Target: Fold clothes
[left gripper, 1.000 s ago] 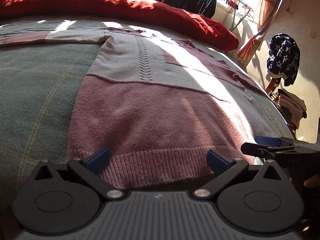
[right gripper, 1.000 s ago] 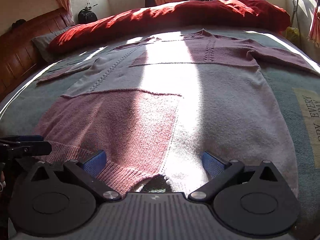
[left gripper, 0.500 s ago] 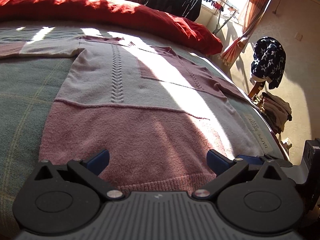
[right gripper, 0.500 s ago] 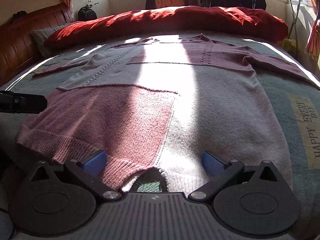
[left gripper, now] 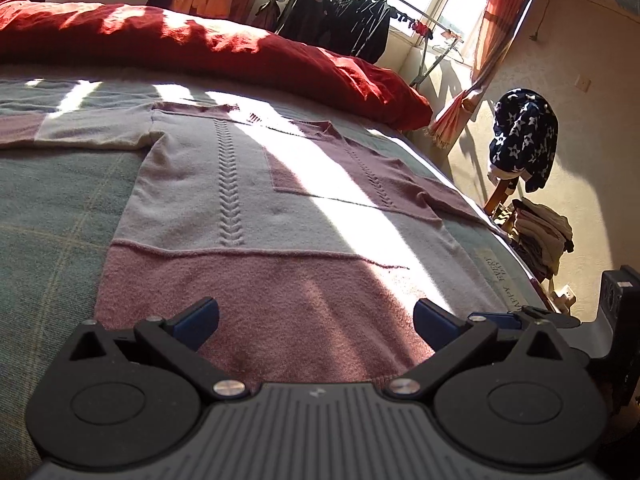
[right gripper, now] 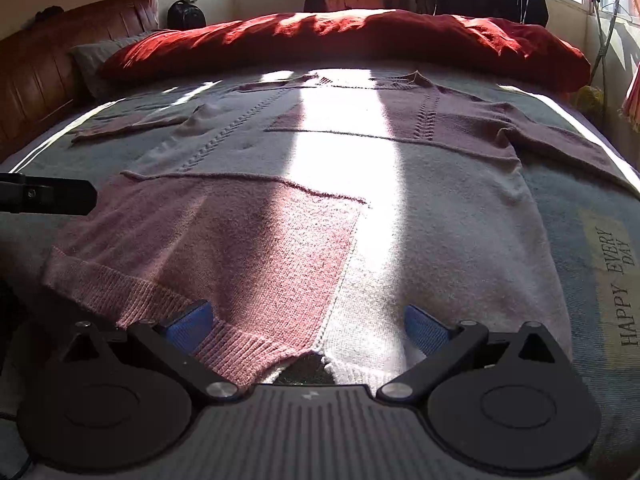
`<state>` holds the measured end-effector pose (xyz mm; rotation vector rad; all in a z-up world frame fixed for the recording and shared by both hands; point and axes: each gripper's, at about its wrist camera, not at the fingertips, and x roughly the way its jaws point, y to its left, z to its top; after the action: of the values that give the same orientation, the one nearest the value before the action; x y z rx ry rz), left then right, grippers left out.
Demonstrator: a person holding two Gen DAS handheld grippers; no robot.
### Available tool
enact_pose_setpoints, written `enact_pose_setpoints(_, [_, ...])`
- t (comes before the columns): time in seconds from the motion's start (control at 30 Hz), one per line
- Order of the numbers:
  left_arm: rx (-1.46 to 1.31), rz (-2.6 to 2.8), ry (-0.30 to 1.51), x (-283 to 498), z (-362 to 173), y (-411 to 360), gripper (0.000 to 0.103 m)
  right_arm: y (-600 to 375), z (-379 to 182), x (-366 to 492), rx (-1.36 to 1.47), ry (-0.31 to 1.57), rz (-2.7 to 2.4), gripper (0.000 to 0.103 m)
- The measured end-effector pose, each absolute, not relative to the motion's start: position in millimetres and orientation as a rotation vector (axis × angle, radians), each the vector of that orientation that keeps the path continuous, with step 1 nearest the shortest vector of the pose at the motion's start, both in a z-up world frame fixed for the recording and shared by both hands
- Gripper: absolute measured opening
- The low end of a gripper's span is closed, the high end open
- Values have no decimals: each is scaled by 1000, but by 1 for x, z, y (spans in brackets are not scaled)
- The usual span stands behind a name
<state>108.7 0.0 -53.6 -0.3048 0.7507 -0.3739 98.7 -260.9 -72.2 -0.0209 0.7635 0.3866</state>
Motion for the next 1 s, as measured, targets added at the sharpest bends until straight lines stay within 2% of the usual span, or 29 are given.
enact_pose_setpoints(0.27, [-418,-309,804,127,-80,12,102,-264,-44,161,-57,688,387,103])
enact_pose_setpoints(0.5, [-422,-205,808,161,-36,34,103,-244,-54,219,-66,741,568,103])
enact_pose_setpoints(0.6, [-435,-187,785,198,-19,44,103,-246,-73,219,3,719,595,103])
enact_pose_setpoints(0.7, [-447,-184,753,244,-8,54,103,-250,-84,205,-68,720,635,103])
enact_pose_setpoints(1.0, [-549,-73,806,389,-45,105,103,-255,-86,203,0,685,674,103])
